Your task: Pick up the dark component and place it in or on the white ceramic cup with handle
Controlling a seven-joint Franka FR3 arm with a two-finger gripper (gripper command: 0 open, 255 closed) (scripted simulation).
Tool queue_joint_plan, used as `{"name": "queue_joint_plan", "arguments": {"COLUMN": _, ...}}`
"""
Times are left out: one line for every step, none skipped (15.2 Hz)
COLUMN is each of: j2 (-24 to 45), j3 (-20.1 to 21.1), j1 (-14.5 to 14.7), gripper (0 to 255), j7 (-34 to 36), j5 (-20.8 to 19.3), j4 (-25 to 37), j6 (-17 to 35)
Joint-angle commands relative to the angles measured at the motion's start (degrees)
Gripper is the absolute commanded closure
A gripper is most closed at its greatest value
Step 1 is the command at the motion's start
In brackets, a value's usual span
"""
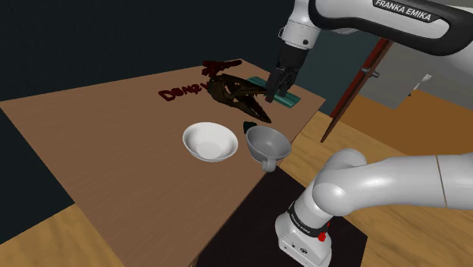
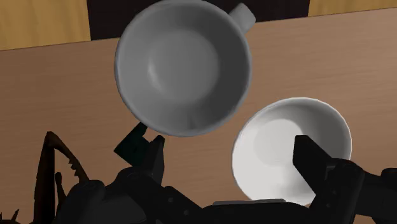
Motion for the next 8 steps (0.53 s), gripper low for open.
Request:
{"name": "queue_joint_plan", "arguments": {"j2": 0.00, "j3": 0.00, "j1": 0.00, "gripper": 0, "j7": 0.00, "j5": 0.00, "j4": 0.00, "j6": 0.00}}
{"name": "queue_joint_plan", "arguments": {"j2": 0.79, "j3": 0.08, "j1": -0.69, "gripper": 0, "j7": 1.33, "j5": -0.09, "j4": -1.17, "j6": 2.07}}
{"name": "queue_joint_plan", "arguments": {"j2": 1.66, "j3": 0.16, "j1": -1.38, "gripper": 0, "j7": 2.64, "j5": -0.19, "j4": -2.27, "j6": 4.14}}
{"name": "queue_joint_plan", "arguments": {"j2": 2.60, "j3": 0.21, "j1": -2.07, "gripper": 0, "j7": 3.96, "j5": -0.30, "j4": -3.30, "j6": 6.21}}
{"name": "queue_joint_plan", "arguments": {"j2": 3.60, "j3": 0.26, "j1": -2.76, "gripper": 0, "j7": 5.28, "j5": -0.42, "j4": -4.27, "j6": 8.29}}
{"name": "queue_joint_plan", "arguments": {"j2": 4.68, "j3": 0.30, "j1": -3.46, "gripper": 0, "j7": 6.59, "j5": -0.55, "j4": -5.17, "j6": 10.37}}
{"name": "queue_joint_plan", "arguments": {"j2": 5.82, "j3": 0.32, "j1": -4.15, "gripper": 0, "j7": 7.91, "j5": -0.69, "j4": -6.01, "j6": 12.45}}
{"name": "queue_joint_plan", "arguments": {"j2": 7.03, "j3": 0.33, "j1": -4.84, "gripper": 0, "j7": 9.22, "j5": -0.84, "j4": -6.78, "j6": 14.52}}
